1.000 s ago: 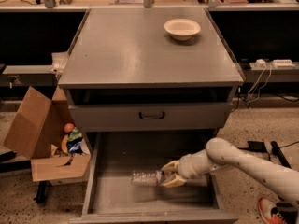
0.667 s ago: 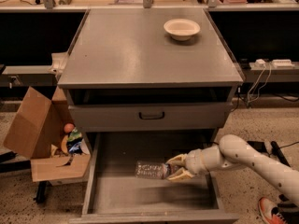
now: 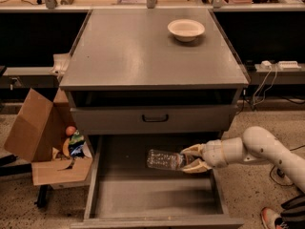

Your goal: Pick water bottle from middle drawer and place on counter

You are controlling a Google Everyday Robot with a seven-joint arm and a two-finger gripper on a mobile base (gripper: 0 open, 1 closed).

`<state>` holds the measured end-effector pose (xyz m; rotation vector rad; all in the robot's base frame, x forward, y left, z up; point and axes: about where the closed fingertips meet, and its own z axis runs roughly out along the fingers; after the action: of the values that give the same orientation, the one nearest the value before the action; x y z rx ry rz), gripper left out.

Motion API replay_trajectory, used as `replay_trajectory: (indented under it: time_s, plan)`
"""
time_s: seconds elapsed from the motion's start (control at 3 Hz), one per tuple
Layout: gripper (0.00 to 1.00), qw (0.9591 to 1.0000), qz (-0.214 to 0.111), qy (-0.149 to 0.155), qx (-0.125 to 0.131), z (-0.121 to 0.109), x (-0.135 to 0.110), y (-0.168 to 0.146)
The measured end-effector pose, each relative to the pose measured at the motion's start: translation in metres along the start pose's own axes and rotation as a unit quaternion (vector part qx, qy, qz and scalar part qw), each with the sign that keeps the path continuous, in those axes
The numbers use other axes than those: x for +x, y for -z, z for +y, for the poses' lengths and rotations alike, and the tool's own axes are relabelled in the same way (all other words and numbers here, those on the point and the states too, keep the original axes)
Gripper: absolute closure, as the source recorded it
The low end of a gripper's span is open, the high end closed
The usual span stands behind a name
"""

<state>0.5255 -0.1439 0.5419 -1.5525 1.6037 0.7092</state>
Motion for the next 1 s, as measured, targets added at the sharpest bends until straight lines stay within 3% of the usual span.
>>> replay_trajectory:
  time_s: [0.33,0.67,1.0]
  plan:
    - [1.00,0.9992,0.010,0.039,0.004,0.007,-0.035,0.009]
    - [1.00,0.9916,0.017,0.127,0.018,0.030,-0.117,0.035]
    - [1.00,0.9792,0.021,0.199,0.033,0.046,-0.189,0.060]
